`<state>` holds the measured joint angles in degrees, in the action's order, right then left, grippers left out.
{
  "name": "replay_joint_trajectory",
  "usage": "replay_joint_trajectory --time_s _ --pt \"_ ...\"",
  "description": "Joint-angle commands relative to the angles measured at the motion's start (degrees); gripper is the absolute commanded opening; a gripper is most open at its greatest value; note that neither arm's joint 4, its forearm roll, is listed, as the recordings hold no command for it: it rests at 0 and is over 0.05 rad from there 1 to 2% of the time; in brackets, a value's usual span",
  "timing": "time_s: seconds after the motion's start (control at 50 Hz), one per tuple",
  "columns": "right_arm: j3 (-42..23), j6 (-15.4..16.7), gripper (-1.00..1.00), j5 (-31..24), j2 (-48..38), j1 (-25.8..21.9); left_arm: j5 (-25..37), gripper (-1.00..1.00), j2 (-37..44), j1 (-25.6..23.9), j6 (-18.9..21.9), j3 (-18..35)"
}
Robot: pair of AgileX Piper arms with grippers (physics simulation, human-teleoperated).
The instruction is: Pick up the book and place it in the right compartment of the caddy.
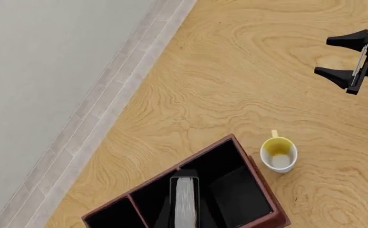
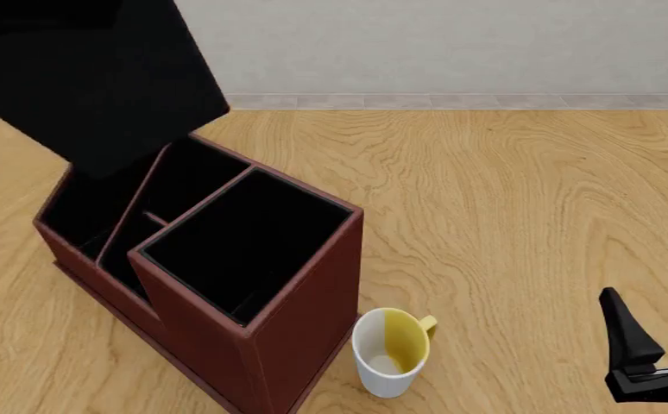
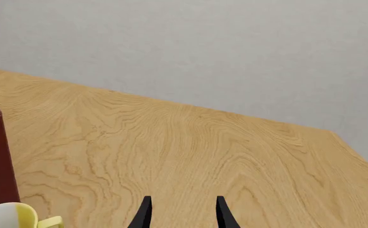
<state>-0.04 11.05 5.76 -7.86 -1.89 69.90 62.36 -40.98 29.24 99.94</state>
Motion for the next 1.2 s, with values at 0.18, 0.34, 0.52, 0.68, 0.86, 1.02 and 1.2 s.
replay_joint_trajectory --time_s 0.18,0.34,0.52,0.68,0.86,1.02,1.2 --pt "0.0 0.22 1.0 0.14 -0.15 -0.07 0.0 -1.0 5.41 -1.53 -0.16 8.69" --pt "0.0 0.32 1.0 0.45 -0.49 -0.05 -0.01 -1.0 7.37 -1.64 -2.26 10.13" --pt "0.0 0.53 1.0 0.72 -0.81 -0.03 0.0 -1.0 10.18 -0.73 -7.12 12.08" --pt "0.01 0.79 1.0 0.85 -1.03 0.01 -0.01 -1.0 11.65 -0.88 -9.51 12.58" --pt "0.02 1.14 1.0 1.41 -1.64 0.01 0.0 -1.0 13.69 0.43 -10.78 11.6" --pt "0.01 1.63 1.0 1.57 -2.0 0.05 0.0 -1.0 16.76 6.45 -7.64 10.87" --pt "0.01 1.98 1.0 0.91 -1.41 0.2 0.0 -1.0 17.23 5.7 -10.55 7.98"
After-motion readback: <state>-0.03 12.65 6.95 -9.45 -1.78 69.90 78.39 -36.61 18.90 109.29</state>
